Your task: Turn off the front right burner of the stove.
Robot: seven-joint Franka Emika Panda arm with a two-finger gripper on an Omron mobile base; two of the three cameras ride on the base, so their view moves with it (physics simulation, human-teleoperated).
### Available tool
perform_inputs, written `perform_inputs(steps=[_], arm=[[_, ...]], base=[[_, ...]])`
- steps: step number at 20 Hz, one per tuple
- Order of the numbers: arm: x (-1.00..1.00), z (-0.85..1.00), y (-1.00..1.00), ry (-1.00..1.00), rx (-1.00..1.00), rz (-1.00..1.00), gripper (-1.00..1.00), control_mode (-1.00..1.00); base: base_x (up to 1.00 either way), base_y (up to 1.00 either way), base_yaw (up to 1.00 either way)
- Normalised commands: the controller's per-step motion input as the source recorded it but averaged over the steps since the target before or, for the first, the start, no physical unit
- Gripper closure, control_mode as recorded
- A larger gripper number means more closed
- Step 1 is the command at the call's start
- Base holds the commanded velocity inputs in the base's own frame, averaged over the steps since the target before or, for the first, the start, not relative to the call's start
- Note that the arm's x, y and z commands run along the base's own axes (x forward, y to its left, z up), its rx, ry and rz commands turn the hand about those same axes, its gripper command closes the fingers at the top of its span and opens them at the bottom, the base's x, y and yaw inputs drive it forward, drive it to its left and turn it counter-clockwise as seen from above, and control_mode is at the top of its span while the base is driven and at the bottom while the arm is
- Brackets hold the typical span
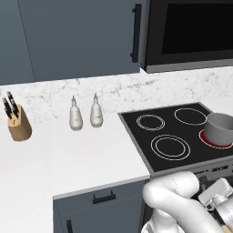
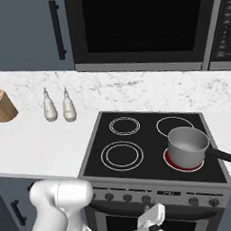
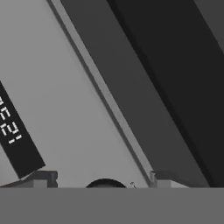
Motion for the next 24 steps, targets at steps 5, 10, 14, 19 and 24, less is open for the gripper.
perform_inputs(steps=[5,10,14,19,24], arm=[[0.36,0.20,0.05,0.21,-0.04,-0.06,-1.00,-1.00],[0.40,0.00,0.19,0.20,-0.10,-0.01,-1.00,-1.00],[0.31,-0.03,0.21,0.08,-0.07,0.00,-1.00,-1.00],[0.16,-0.05,0.25,-0.02,-0.01,-0.01,-1.00,-1.00],[0.03,0.00,0.36,-0.17,0.00,-0.02,-1.00,-1.00]], base=[[0.00,0.00,0.00],[0.00,0.00,0.00],[0.00,0.00,0.00],[0.00,0.00,0.00],[0.00,0.00,0.00]])
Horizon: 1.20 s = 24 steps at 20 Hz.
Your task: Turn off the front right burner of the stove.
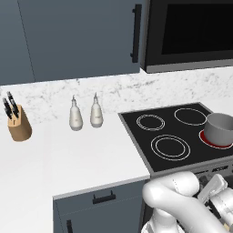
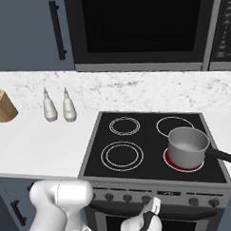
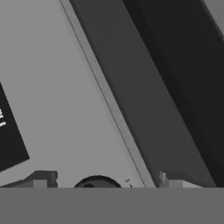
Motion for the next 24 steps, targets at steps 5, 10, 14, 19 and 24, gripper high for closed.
perform_inputs(steps=[5,10,14,19,24], arm=[[0.08,0.00,0.48,-0.19,0.00,-0.04,1.00,-1.00],[0.21,0.00,0.34,-0.09,0.00,-0.03,1.00,-1.00],[0.42,0.10,0.36,0.00,0.00,0.00,1.00,-1.00],[0.55,0.15,0.37,0.00,0.00,0.00,1.00,-1.00],[0.38,0.10,0.30,0.05,0.00,0.00,1.00,-1.00]], base=[[0.00,0.00,0.00],[0.00,0.00,0.00],[0.00,0.00,0.00],[0.00,0.00,0.00],[0.00,0.00,0.00]])
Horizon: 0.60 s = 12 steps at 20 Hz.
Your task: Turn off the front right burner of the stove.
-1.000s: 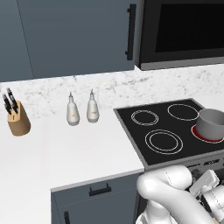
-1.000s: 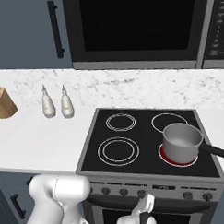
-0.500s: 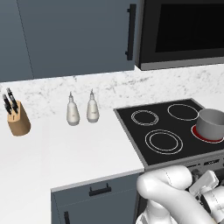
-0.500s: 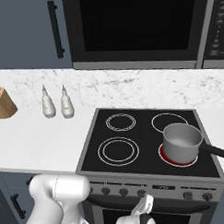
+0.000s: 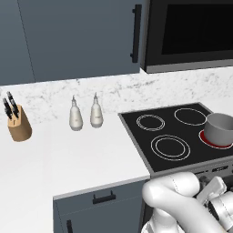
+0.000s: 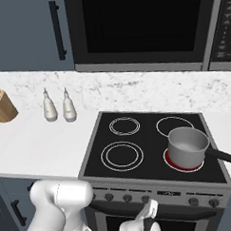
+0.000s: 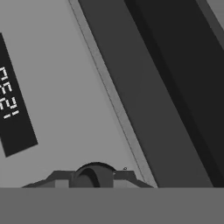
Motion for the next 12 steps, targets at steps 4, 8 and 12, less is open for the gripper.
perform_inputs(steps=[4,8,12], arm=[[0.35,0.01,0.04,0.24,0.00,0.00,1.00,-1.00],[0.05,0.00,0.00,0.04,0.01,0.00,1.00,-1.00],[0.32,0.00,0.03,0.00,0.13,0.00,1.00,-1.00]], base=[[0.00,0.00,0.00],[0.00,0.00,0.00],[0.00,0.00,0.00]])
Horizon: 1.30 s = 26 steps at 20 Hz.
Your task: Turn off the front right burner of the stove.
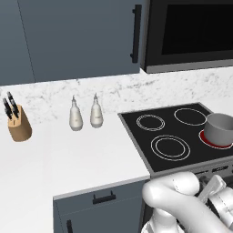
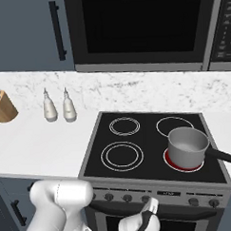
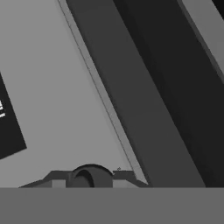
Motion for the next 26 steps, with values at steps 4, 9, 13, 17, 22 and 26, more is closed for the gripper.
perform_inputs(steps=[4,9,13,17,22,26], arm=[[0.37,0.05,0.22,-0.03,0.17,-0.03,1.00,-1.00],[0.36,0.25,0.04,0.07,0.23,-0.04,1.00,-1.00],[0.26,0.32,0.00,0.23,0.26,0.00,1.00,-1.00],[0.04,0.17,0.00,0.20,0.29,0.00,1.00,-1.00],[0.02,0.12,0.00,0.05,0.35,0.00,1.00,-1.00],[0.10,0.03,0.01,0.00,0.34,0.00,1.00,-1.00]], base=[[0.00,0.00,0.00],[0.00,0.00,0.00],[0.00,0.00,0.00],[0.00,0.00,0.00],[0.00,0.00,0.00],[0.00,0.00,0.00]])
